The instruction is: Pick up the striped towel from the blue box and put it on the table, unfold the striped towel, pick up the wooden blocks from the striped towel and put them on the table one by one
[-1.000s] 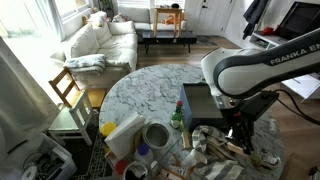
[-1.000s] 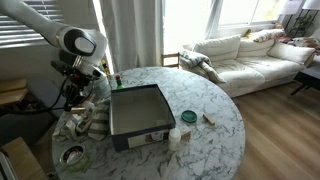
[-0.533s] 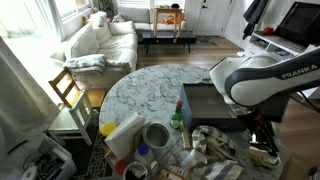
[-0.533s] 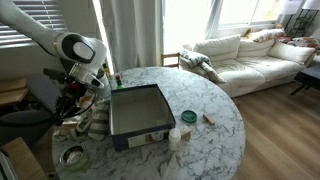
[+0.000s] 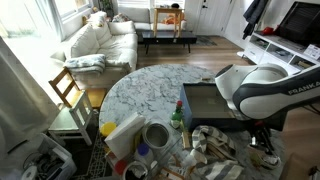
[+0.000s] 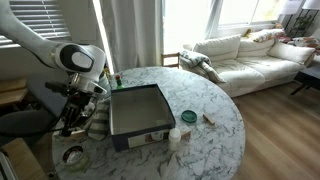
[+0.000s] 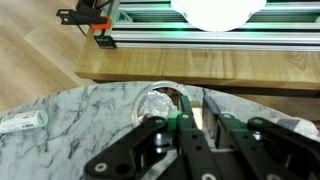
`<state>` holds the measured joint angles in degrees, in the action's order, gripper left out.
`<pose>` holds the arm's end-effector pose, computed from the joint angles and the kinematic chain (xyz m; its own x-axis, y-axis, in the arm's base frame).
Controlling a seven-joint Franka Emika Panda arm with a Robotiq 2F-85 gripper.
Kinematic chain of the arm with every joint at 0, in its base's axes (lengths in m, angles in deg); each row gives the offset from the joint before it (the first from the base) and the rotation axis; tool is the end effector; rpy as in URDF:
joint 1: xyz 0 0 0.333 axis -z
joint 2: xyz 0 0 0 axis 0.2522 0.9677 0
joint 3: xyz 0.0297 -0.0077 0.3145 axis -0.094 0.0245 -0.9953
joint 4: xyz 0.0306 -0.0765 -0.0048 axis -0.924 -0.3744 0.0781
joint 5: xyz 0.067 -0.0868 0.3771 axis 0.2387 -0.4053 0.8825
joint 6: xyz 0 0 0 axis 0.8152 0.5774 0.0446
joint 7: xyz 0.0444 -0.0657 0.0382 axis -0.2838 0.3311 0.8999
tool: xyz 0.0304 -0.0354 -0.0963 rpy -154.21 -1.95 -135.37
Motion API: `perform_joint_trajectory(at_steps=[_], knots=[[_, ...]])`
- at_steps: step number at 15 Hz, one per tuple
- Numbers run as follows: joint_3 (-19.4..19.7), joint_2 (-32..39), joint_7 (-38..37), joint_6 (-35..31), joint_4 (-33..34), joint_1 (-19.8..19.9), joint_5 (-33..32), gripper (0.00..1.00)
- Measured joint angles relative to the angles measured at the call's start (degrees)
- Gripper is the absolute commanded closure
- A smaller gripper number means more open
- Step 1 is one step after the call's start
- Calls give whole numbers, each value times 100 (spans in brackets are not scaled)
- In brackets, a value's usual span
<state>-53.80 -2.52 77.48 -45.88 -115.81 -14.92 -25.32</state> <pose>0.3860 -0.0120 0.2485 0.7258 0.0009 -0.6880 0.1273 -0.9829 0.1330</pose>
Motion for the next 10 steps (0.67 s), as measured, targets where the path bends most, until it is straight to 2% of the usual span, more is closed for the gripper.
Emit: perform_joint_trajectory(at_steps=[4, 10], knots=[[0, 38, 13, -59, 14, 1, -155, 96], [41, 161, 164, -654, 26, 13, -936, 96]])
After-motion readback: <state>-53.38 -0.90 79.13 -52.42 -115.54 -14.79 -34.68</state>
